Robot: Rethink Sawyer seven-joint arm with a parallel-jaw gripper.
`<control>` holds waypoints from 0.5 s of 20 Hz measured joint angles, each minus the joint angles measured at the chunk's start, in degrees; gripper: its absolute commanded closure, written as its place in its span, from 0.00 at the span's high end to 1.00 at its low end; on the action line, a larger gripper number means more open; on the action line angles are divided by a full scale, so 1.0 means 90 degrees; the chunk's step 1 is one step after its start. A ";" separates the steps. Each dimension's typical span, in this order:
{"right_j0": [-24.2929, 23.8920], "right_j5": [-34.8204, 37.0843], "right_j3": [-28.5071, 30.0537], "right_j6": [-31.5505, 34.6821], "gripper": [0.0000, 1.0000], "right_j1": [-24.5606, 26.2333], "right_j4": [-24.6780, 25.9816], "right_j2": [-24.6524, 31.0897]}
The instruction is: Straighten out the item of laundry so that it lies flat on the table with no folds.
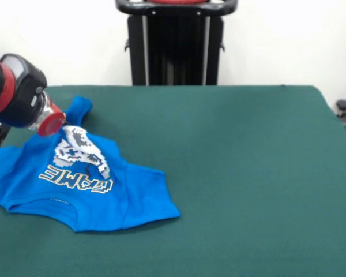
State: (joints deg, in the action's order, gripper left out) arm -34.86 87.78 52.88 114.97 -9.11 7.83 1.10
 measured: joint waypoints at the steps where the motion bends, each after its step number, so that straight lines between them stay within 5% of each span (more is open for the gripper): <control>1: 0.0000 -0.0003 0.0010 0.0000 0.00 -0.0059 0.0017 -0.0002; 10: -0.0101 -0.0007 -0.0022 0.0000 0.00 -0.0736 0.0295 -0.0004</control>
State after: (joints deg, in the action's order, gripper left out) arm -35.77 87.72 52.68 114.97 -15.74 10.48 1.07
